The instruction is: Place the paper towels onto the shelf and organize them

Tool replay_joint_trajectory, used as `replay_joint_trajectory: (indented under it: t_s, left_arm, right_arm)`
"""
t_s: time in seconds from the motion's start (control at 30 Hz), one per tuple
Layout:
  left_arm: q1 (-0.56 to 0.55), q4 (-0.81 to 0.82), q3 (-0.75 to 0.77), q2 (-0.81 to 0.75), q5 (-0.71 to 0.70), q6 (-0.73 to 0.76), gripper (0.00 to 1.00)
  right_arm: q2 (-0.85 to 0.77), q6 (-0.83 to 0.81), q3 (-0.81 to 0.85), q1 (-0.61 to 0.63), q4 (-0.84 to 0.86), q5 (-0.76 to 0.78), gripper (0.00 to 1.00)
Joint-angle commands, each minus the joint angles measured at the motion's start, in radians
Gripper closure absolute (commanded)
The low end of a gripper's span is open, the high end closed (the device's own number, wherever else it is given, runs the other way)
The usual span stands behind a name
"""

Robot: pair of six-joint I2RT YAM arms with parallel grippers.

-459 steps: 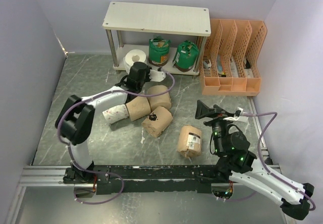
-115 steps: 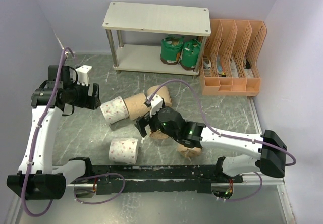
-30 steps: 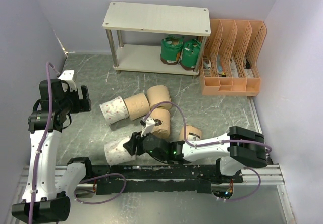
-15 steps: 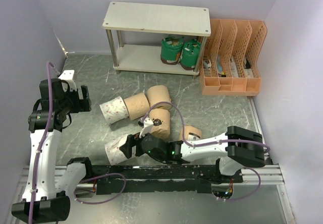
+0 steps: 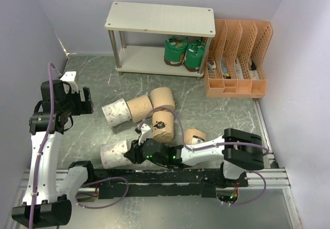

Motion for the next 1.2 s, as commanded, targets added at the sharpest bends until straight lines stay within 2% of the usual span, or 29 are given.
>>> replay_joint_trajectory:
  t_s: [0.0, 0.07, 0.3, 0.43, 0.53, 0.63, 0.8, 1.03, 1.17]
  left_arm:
    - [0.010, 0.032, -0.009, -0.023, -0.025, -0.010, 0.05]
    - [0.009, 0.034, -0.010, -0.027, -0.032, -0.012, 0.05]
    - [0.012, 0.032, -0.010, -0.045, -0.039, -0.013, 0.05]
    - [0.013, 0.032, -0.010, -0.047, -0.070, -0.024, 0.05]
    - [0.017, 0.032, -0.010, -0.044, -0.068, -0.022, 0.05]
    - [0.019, 0.032, -0.010, -0.043, -0.061, -0.019, 0.05]
    - [0.019, 0.033, -0.010, -0.042, -0.056, -0.017, 0.05]
    - [0.019, 0.033, -0.011, -0.039, -0.053, -0.016, 0.05]
    - [0.021, 0.049, -0.024, -0.047, -0.065, -0.014, 0.05]
  right_arm:
    - [-0.096, -0.191, 0.049, 0.002, -0.016, -0.070, 0.87]
    - [-0.162, -0.313, 0.135, 0.002, -0.160, -0.008, 1.00]
    - [-0.311, -0.663, 0.401, -0.001, -0.520, 0.279, 1.00]
    - [-0.263, -0.868, 0.565, -0.041, -0.647, 0.446, 1.00]
    - [-0.185, -1.011, 0.656, -0.171, -0.657, 0.492, 1.00]
    - [-0.103, -1.104, 0.746, -0.309, -0.626, 0.476, 1.00]
    - [0.068, -1.154, 0.975, -0.521, -0.632, 0.319, 1.00]
    - [0.395, -1.173, 1.334, -0.713, -0.691, 0.149, 1.00]
    - [0.569, -1.191, 1.481, -0.763, -0.689, 0.100, 1.00]
